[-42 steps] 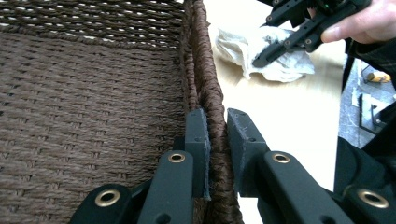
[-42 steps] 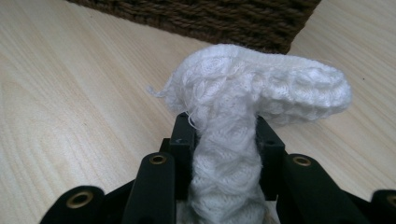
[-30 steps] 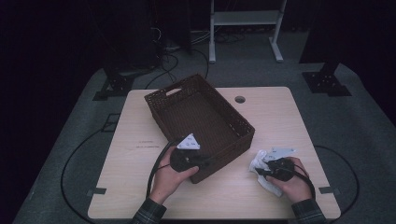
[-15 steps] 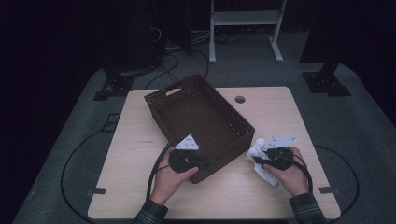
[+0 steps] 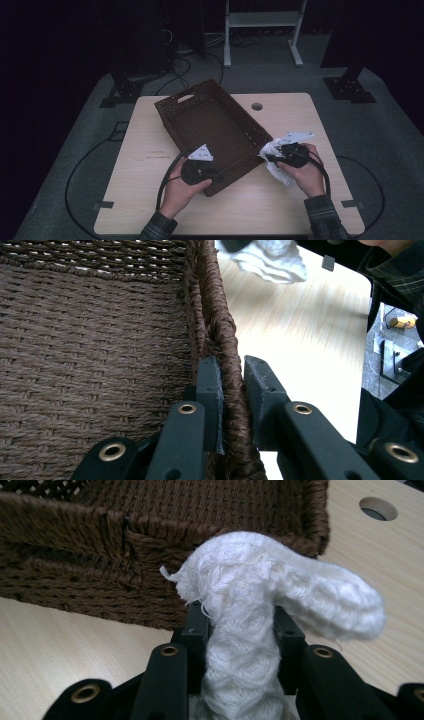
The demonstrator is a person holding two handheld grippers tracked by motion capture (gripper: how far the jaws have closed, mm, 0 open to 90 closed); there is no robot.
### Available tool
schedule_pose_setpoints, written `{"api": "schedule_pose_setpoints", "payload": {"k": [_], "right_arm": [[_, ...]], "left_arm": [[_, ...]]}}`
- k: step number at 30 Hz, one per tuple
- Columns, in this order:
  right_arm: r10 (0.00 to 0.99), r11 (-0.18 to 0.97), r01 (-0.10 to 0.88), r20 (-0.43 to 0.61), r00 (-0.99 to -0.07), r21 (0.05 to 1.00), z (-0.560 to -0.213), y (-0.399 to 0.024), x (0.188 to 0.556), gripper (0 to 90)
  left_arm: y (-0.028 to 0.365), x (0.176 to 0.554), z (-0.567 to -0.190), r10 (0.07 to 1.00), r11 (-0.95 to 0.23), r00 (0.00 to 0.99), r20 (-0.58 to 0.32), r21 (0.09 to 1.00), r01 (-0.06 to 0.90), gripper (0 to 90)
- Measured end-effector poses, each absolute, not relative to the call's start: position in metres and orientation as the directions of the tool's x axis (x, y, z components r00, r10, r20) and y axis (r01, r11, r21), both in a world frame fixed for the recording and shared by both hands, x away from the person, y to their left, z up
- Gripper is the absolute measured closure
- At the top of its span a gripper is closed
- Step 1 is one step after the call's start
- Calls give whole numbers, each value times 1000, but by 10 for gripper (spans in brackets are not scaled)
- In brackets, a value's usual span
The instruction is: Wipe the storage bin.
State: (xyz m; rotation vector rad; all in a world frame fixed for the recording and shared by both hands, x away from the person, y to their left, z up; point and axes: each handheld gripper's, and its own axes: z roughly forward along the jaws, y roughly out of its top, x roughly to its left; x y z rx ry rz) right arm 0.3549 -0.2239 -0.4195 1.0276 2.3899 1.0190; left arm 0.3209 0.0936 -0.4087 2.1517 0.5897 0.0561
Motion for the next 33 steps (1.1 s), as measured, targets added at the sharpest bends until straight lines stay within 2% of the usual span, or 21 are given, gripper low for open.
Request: {"api": "schedule_pose_setpoints", "payload": {"k": [14,33], "right_arm": [[747,472,513,-15,-665,717,-439,-223,360,670],[744,514,560,-13,-668,650,-465,-217,366,671]], "left_arm": [[93,321,-409,425,-512,892,-155,771,378,774],[93,320,-408,424,-521,893,-149,767,375,778]]}}
